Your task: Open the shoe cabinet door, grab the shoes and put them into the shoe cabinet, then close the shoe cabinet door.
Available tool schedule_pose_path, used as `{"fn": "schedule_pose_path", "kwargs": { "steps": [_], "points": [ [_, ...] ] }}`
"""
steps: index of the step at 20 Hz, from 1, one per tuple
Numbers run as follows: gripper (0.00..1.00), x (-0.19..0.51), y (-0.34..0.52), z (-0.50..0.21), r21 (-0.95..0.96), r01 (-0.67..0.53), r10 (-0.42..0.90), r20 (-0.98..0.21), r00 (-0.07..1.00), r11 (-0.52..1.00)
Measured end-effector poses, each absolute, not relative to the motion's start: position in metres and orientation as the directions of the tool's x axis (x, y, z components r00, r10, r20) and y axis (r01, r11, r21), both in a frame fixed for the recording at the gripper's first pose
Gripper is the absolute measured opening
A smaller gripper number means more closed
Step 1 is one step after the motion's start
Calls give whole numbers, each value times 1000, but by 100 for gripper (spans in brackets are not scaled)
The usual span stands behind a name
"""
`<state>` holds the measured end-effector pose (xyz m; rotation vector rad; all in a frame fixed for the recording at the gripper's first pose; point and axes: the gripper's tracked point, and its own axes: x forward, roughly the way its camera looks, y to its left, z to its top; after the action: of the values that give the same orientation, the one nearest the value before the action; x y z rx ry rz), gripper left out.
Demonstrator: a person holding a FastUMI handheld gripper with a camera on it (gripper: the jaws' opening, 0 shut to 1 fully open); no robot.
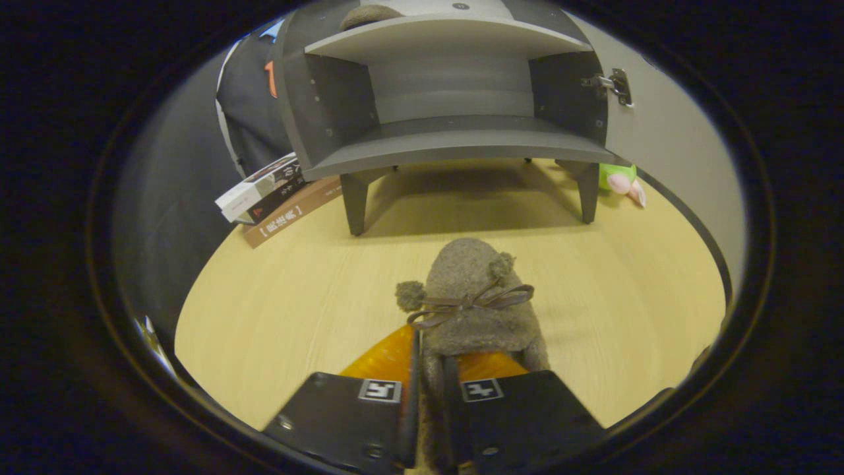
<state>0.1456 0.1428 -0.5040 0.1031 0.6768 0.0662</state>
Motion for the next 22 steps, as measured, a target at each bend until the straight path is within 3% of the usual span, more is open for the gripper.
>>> {"fn": "schedule_pose_path", "kwargs": {
  "steps": [1,3,8,14,22],
  "points": [
    [11,147,141,-499,105,-38,96,-627,773,994],
    [7,143,142,-491,99,-64,112,-623,774,993],
    [6,132,142,-417,95,-105,140,-530,837,990],
    [6,125,134,-258,62,-140,153,-309,939,988],
    [6,170,110,-89,14,-110,111,-68,992,994]
  ]
}}
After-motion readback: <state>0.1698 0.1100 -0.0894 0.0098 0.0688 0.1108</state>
